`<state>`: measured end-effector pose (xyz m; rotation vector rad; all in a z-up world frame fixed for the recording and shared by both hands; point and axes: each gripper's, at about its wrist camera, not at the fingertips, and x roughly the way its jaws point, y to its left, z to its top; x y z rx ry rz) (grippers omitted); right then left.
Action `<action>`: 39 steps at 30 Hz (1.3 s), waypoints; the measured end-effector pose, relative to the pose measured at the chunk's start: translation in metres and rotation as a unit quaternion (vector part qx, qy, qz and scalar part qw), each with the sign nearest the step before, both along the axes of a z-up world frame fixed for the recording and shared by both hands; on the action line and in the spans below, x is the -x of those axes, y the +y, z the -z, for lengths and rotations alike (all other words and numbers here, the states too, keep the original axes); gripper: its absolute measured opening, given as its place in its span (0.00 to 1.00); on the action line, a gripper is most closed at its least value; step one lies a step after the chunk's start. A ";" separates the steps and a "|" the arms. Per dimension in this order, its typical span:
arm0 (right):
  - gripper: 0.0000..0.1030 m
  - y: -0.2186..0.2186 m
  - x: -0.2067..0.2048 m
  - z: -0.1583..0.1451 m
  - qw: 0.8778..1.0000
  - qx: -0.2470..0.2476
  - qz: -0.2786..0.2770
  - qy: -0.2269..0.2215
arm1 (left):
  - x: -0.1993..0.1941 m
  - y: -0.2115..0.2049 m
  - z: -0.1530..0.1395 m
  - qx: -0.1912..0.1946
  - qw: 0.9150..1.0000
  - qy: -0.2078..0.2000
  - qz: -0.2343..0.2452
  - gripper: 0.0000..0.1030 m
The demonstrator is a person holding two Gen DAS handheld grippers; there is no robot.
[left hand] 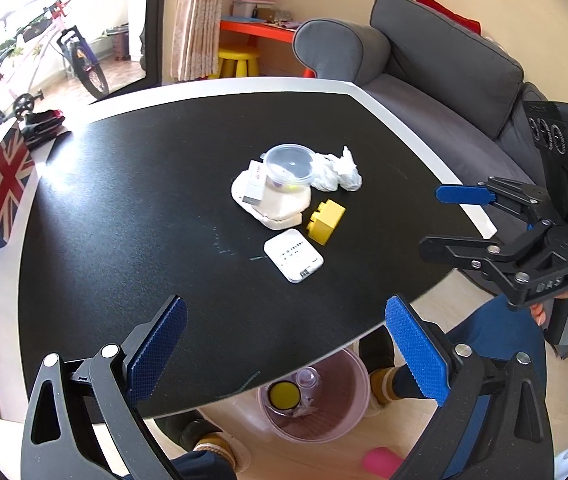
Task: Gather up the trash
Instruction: 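Reach the right gripper back to the yellow toy block and grasp it, then grasp the white card reader with the left gripper while the right lifts the yellow block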
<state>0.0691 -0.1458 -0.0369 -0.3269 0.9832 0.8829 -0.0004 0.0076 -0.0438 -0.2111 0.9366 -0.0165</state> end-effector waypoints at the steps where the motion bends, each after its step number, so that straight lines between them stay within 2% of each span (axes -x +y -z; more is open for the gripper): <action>1: 0.90 0.005 -0.004 0.003 1.000 0.005 -0.002 0.002 | -0.001 0.002 0.001 0.001 1.000 0.001 -0.001 0.93; 14: 0.89 0.044 -0.034 0.035 0.999 0.043 -0.026 0.016 | -0.017 0.013 0.009 0.003 1.000 0.016 -0.001 0.93; 24: 0.53 0.060 -0.041 0.052 0.997 0.055 -0.051 0.035 | -0.023 0.011 0.017 0.005 1.000 0.027 0.004 0.93; 31: 0.33 0.067 -0.042 0.053 0.996 0.057 -0.062 0.034 | -0.026 0.007 0.022 0.007 0.999 0.034 0.008 0.93; 39: 0.32 0.064 -0.042 0.044 0.997 0.043 -0.056 0.032 | -0.035 -0.001 0.025 0.004 0.999 0.047 0.007 0.93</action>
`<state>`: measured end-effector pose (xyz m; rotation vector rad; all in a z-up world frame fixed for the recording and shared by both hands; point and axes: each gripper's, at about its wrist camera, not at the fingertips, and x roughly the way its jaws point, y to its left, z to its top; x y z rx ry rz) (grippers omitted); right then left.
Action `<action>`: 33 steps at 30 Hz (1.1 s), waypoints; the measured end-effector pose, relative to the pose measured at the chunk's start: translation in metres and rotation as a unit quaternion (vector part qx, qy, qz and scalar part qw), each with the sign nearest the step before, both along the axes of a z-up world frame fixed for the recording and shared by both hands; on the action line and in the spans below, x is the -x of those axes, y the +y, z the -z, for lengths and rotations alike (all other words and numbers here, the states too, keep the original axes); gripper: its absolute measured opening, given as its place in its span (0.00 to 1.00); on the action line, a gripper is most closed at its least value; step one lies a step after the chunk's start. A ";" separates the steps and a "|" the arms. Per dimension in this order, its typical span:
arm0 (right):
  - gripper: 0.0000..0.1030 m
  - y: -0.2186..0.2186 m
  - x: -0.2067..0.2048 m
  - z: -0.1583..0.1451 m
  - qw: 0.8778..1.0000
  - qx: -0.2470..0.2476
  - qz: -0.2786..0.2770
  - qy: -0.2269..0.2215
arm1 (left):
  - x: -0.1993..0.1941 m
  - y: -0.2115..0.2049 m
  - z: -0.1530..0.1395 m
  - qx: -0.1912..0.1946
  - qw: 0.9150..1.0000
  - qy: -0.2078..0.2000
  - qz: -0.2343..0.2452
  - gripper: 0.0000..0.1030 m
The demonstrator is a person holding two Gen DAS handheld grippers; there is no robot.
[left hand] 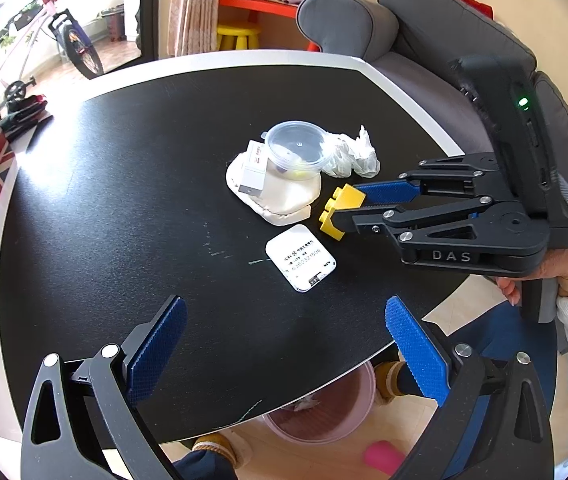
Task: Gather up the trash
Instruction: 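Grasp the white card reader with the left gripper while the right lifts the yellow block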
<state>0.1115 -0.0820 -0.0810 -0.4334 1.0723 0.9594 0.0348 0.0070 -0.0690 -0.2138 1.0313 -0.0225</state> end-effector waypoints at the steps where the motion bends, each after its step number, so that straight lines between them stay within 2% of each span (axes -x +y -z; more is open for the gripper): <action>1: 0.32 -0.001 0.000 -0.002 1.000 -0.002 0.001 -0.001 | -0.001 -0.001 0.000 0.000 1.000 0.002 -0.001 0.93; 11: 0.31 -0.017 -0.006 -0.020 0.999 -0.002 0.038 -0.021 | -0.024 -0.010 0.012 0.007 0.999 0.033 -0.041 0.93; 15: 0.31 -0.029 -0.013 -0.024 0.998 -0.002 0.060 -0.029 | -0.036 -0.007 0.021 0.019 0.995 0.049 -0.089 0.93; 18: 0.31 -0.037 -0.018 -0.025 0.997 -0.002 0.069 -0.031 | -0.045 -0.004 0.031 0.031 0.989 0.071 -0.127 0.93; 22: 0.31 -0.047 -0.023 -0.028 0.996 -0.007 0.078 -0.031 | -0.056 -0.007 0.042 0.029 0.978 0.100 -0.179 0.93; 29: 0.31 -0.055 -0.025 -0.034 0.996 -0.023 0.082 -0.031 | -0.075 -0.017 0.050 0.000 0.962 0.140 -0.234 0.93; 33: 0.31 -0.062 -0.025 -0.037 0.995 -0.031 0.084 -0.032 | -0.082 -0.024 0.055 -0.023 0.955 0.149 -0.257 0.92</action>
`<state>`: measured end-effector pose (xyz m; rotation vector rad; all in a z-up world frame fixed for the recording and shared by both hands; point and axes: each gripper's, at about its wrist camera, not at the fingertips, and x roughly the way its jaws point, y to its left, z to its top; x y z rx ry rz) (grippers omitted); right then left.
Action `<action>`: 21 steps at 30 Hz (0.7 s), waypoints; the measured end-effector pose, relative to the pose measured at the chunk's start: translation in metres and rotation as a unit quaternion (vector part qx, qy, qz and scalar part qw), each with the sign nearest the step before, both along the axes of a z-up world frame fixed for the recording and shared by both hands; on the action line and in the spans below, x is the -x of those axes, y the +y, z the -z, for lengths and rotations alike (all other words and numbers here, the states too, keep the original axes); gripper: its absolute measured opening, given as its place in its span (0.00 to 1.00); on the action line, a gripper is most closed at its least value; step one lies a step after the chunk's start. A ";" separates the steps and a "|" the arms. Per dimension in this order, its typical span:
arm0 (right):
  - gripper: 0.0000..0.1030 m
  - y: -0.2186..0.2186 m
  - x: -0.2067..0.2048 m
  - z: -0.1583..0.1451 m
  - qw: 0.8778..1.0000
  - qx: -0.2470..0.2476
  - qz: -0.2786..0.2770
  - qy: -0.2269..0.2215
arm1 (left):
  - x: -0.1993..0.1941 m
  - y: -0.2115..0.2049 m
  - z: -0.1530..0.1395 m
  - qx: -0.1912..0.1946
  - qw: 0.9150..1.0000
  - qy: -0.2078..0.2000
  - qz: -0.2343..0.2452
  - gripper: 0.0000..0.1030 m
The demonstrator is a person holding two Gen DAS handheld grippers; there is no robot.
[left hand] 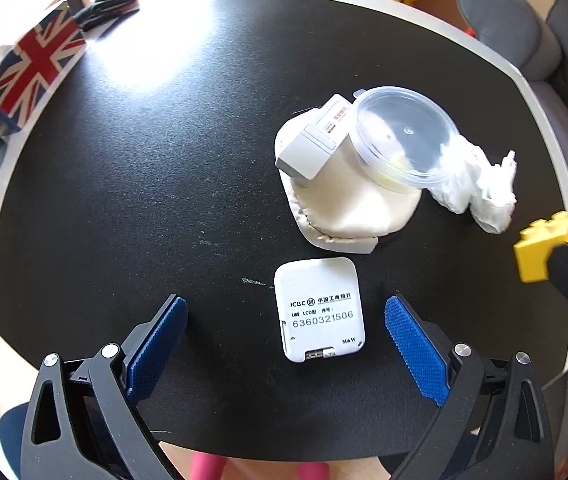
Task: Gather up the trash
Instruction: 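Grasp the white card reader with the left gripper while the right lifts the yellow block, then carry the card reader and yellow block over the pink bin with both grippers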
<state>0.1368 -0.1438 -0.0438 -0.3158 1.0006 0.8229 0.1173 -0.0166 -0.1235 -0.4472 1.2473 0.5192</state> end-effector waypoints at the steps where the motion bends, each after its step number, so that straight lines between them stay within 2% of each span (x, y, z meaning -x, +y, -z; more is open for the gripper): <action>1: 0.31 -0.002 0.000 -0.001 1.000 -0.002 0.000 0.000 | -0.003 -0.003 0.001 -0.008 1.000 0.006 0.000 0.92; 4: 0.31 -0.004 0.001 -0.002 1.000 -0.005 -0.001 -0.001 | -0.007 -0.013 0.003 -0.021 1.000 0.009 -0.004 0.90; 9: 0.31 -0.008 0.003 -0.004 1.000 -0.011 -0.004 0.000 | -0.010 -0.026 -0.002 -0.024 1.000 0.005 0.007 0.77; 18: 0.31 -0.003 0.008 -0.008 1.000 -0.013 -0.010 -0.002 | 0.001 -0.024 -0.008 -0.031 0.999 -0.012 0.026 0.39; 21: 0.31 0.001 0.010 -0.009 1.000 -0.013 -0.014 -0.004 | 0.012 -0.014 -0.013 -0.018 0.999 -0.025 0.044 0.38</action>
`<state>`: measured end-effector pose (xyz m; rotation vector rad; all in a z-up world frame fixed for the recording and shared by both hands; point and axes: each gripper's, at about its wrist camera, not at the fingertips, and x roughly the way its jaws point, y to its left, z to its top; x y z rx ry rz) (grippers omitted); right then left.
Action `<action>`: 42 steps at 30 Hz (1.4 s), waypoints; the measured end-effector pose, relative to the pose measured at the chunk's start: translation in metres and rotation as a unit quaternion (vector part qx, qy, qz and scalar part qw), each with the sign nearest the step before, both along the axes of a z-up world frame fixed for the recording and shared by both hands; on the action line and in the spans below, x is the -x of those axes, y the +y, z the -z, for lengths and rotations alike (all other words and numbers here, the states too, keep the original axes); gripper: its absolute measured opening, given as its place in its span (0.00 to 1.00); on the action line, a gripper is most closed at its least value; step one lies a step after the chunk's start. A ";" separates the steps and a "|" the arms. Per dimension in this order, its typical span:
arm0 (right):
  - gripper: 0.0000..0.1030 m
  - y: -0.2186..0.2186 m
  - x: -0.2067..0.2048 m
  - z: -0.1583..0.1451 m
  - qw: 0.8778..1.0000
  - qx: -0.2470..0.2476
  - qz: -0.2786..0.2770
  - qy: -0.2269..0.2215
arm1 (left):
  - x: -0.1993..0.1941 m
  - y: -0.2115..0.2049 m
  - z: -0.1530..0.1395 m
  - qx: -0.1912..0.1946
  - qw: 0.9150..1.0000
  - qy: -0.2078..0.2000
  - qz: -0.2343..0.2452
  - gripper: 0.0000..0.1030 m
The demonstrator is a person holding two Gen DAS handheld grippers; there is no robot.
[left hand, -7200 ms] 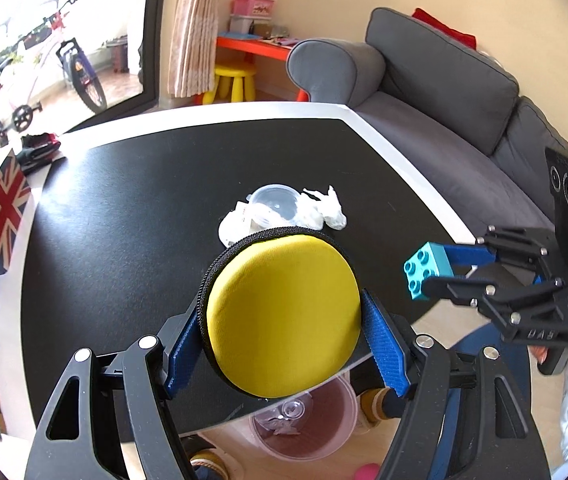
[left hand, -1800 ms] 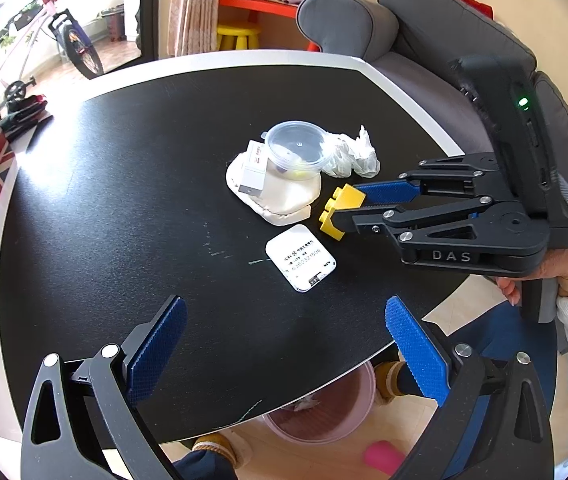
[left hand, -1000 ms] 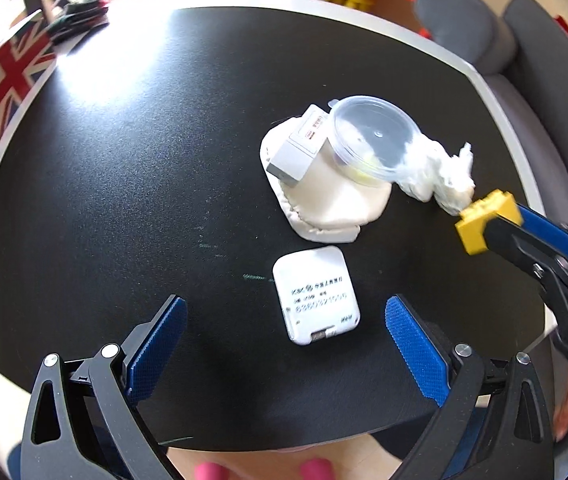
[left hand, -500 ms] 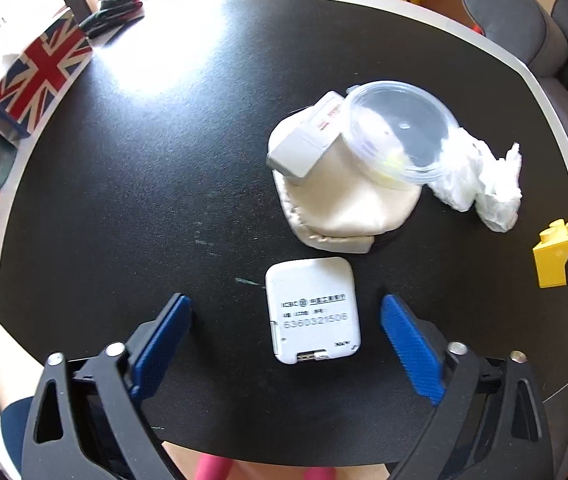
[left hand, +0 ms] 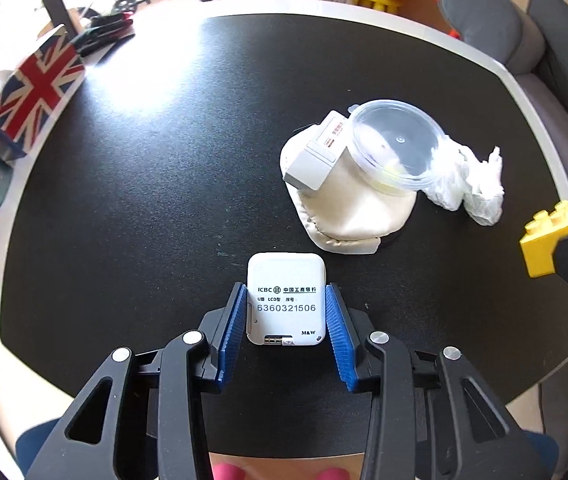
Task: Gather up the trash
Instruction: 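Carry the card reader and yellow block over the pink bin with both grippers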
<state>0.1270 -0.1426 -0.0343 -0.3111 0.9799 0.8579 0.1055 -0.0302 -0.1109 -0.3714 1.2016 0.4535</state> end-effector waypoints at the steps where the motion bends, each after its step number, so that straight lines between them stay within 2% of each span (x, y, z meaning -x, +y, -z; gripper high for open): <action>1: 0.31 0.001 0.001 -0.001 1.000 0.000 -0.001 -0.001 | 0.001 0.000 0.000 0.003 1.000 -0.005 0.010 0.38; 6: 0.31 0.007 0.004 -0.003 1.000 0.001 -0.003 -0.005 | 0.012 0.005 -0.005 0.011 0.998 -0.030 0.052 0.38; 15: 0.31 0.011 0.011 -0.007 1.000 0.002 -0.001 -0.014 | 0.035 0.025 -0.011 0.002 0.993 -0.061 0.101 0.38; 27: 0.31 0.008 0.034 -0.016 1.000 -0.008 -0.005 -0.025 | 0.062 0.030 -0.060 -0.026 0.974 -0.134 0.181 0.38; 34: 0.31 0.001 0.065 -0.021 0.999 -0.010 -0.021 -0.034 | 0.088 0.021 -0.077 -0.018 0.965 -0.161 0.206 0.38; 42: 0.31 -0.015 0.110 -0.024 0.998 -0.016 -0.042 -0.039 | 0.119 0.004 -0.079 -0.011 0.959 -0.168 0.227 0.38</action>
